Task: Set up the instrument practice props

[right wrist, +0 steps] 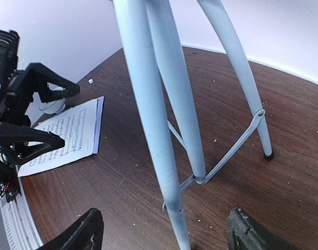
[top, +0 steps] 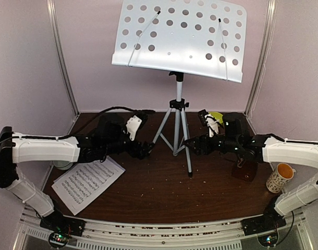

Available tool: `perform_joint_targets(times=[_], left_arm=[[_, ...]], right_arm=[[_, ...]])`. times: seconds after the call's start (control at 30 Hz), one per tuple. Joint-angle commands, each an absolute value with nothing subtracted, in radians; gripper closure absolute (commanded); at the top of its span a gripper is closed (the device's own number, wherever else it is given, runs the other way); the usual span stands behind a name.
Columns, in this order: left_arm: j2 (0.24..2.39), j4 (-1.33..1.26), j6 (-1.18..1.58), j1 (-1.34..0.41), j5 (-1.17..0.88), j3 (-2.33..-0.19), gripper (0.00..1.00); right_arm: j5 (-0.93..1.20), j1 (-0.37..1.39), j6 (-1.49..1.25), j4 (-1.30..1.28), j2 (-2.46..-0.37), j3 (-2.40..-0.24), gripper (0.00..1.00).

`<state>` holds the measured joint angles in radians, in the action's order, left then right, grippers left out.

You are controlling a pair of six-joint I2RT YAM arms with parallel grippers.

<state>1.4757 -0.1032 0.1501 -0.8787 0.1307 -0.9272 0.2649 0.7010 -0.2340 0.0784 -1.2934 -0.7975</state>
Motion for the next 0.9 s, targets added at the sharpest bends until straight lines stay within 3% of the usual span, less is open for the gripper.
perform_joint_targets(times=[0.0,0.37,0.87], left_arm=[[1.416,0.16,0.402,-0.827,0.145,-0.843,0.07],[1.35,0.328,0.58,-0.66,0.128,-0.713,0.04],[1.576,0.295,0.459,-0.598,-0.05,-0.786,0.04]], right_arm=[[0.247,0.717,-0.272,0.065,-1.229,-0.767,0.16],[0.23,0.787,-0.278,0.013,-1.125,-0.722,0.15],[0.23,0.795,-0.282,0.005,-1.109,-0.72,0.15]])
